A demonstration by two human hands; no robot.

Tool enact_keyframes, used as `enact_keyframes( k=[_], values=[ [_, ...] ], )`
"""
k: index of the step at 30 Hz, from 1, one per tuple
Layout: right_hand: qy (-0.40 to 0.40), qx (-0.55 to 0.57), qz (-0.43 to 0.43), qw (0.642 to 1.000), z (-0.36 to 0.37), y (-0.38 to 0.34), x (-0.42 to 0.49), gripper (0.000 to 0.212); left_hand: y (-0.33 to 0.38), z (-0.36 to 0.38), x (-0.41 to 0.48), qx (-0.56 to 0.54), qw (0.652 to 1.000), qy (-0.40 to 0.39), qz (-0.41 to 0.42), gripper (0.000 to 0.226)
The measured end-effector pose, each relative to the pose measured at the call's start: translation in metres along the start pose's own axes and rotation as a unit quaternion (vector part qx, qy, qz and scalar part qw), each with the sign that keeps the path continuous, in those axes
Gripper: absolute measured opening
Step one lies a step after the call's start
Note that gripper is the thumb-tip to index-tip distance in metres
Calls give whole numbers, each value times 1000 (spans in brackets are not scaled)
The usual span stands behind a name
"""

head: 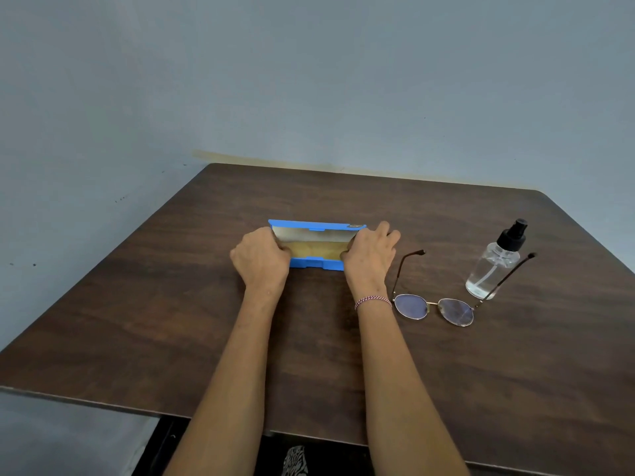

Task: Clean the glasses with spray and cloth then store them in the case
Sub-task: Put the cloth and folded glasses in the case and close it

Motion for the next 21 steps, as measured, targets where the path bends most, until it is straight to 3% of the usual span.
enact_keyframes(
  k=[11,21],
  values=[
    [-41,123,34,991,3,2,-9,19,-11,-6,-13,-76,996,29,-45,6],
    [-16,162,14,987,-17,9,-31,17,-13,-16,-29,-90,994,39,-44,5]
  ],
)
Point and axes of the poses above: each hand's wrist, its own x-axis towards the middle knuckle, its own z-axis out of the palm, y = z × x, the point moved 7 cm from there along x, towards the middle knuckle
